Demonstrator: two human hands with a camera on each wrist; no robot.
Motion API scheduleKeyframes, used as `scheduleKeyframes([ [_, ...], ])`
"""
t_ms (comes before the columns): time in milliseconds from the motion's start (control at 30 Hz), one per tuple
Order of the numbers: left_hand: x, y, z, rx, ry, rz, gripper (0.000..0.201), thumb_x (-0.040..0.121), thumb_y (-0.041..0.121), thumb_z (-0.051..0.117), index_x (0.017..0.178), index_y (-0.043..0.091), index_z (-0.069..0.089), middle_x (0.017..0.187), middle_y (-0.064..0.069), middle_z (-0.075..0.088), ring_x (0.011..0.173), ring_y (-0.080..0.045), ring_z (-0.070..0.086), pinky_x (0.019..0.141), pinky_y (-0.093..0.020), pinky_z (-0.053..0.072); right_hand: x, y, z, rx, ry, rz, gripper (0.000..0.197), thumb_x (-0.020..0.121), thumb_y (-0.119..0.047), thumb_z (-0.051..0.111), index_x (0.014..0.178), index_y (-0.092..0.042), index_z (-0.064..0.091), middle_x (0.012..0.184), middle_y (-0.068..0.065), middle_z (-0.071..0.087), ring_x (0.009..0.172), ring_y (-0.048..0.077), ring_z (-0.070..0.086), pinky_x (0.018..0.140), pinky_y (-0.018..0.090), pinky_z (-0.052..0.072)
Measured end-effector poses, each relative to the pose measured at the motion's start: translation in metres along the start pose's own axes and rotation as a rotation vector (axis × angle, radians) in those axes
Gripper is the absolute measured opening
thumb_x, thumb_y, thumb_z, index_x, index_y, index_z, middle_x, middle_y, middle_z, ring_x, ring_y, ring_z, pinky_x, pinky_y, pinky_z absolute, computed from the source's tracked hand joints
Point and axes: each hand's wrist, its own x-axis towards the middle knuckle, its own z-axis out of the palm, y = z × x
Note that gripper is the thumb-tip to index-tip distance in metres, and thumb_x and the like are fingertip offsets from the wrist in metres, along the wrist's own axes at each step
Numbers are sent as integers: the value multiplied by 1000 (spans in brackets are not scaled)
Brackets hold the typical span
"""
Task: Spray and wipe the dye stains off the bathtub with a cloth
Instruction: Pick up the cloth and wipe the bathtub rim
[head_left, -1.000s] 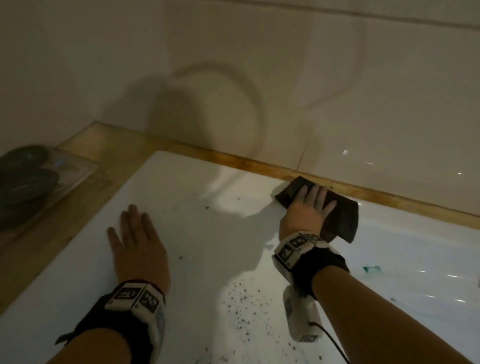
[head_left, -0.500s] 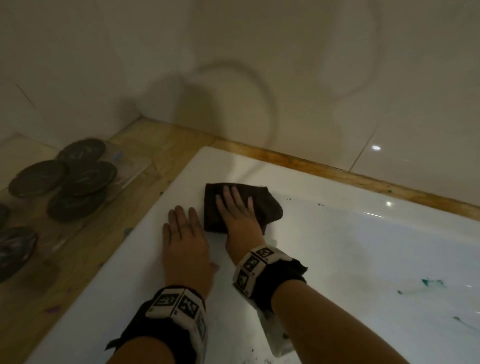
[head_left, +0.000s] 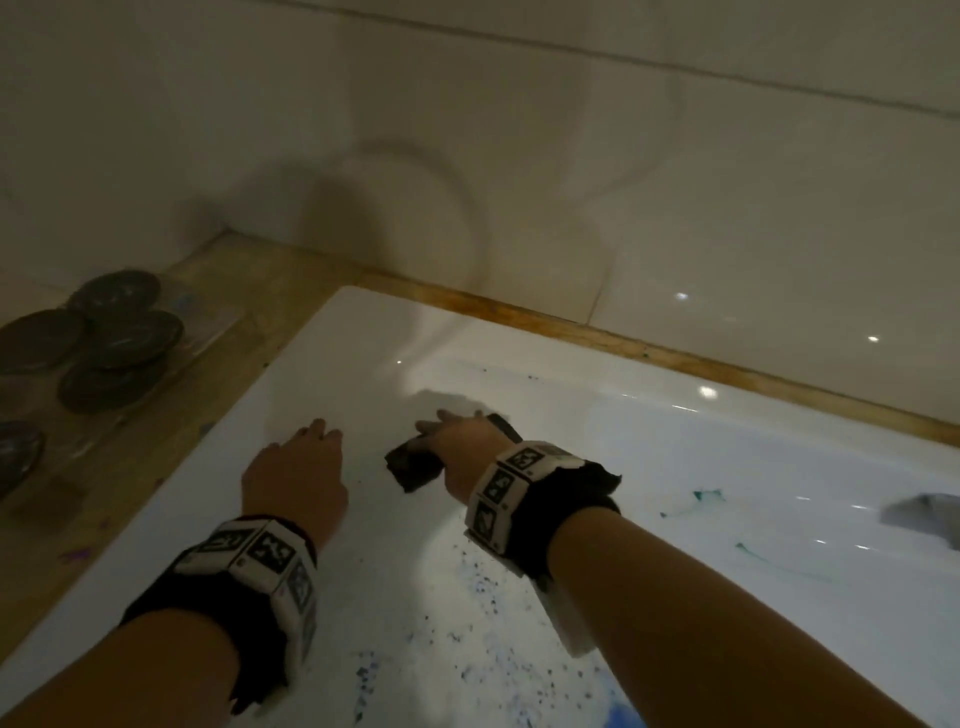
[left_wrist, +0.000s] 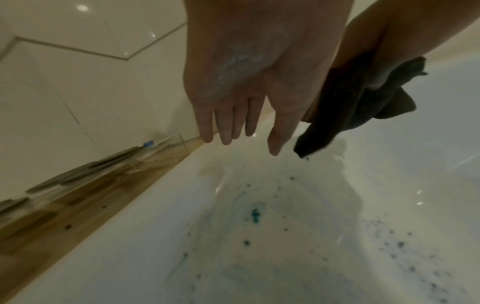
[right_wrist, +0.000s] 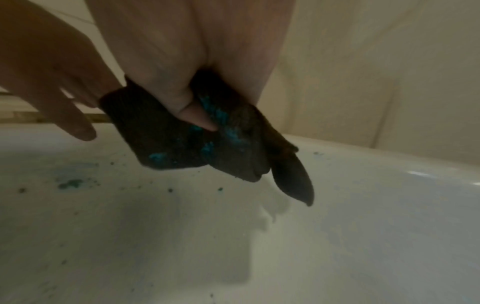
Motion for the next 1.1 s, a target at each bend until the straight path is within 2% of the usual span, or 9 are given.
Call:
scheduleKeyframes([
  [133,-44,29,-24,-88,102,63,51,100,24,33,148,22,16,155,5,17,140,-11,25,111,-22,20,-83,18,0,190,-23,138,53,96,-22,44,146,-26,27,157,-2,4,145,21,-4,114,53,-3],
  [233,-81,63,-43,-150,191,110,48,98,20,37,145,23,29,148,3,36,132,-13,38,105,-22,29,-143,30,14,213,12,245,49,96,-20,42,144,-25,32,156,5,12,142,31,13,114,48,18],
  [333,-124,103,-57,-184,215,181,47,96,18,41,142,24,36,140,4,46,126,-15,46,101,-24,35,-203,39,33,312,32,333,46,95,-23,44,140,-29,40,155,2,18,140,29,24,113,47,24],
  [467,-181,159,-67,-195,228,288,46,97,19,39,143,26,33,138,5,49,122,-13,49,97,-22,37,-284,54,55,361,30,458,35,88,-39,57,123,-37,59,142,3,44,123,30,48,104,46,38],
  [600,-231,211,-83,-164,220,352,45,97,17,39,141,25,38,135,3,52,119,-13,52,96,-22,39,-362,78,75,414,49,628,62,70,-64,64,118,-25,61,120,4,59,108,34,56,95,54,41],
  [700,-261,257,-97,-119,262,385,43,95,16,42,137,21,44,135,0,53,122,-17,51,100,-25,38,-414,111,97,374,91,651,54,76,-63,59,113,-24,62,113,2,62,100,30,60,89,50,46],
  [767,-280,294,-102,-90,296,396,46,96,18,40,142,23,36,141,2,46,127,-15,46,103,-24,34,-446,136,109,387,129,687,51,72,-66,60,107,-30,62,109,-1,63,97,31,60,85,53,46],
  [933,-316,406,-94,-110,273,352,48,98,19,35,144,27,29,143,4,43,126,-12,45,102,-23,35,-530,209,140,536,118,647,57,76,-57,64,120,-22,60,122,5,58,111,29,55,95,40,43],
  [1100,-344,503,-80,-157,212,347,48,97,21,37,143,28,30,138,3,46,123,-13,47,100,-23,37,-598,283,176,573,73,676,59,77,-57,63,123,-21,58,127,5,55,114,26,53,99,38,42],
])
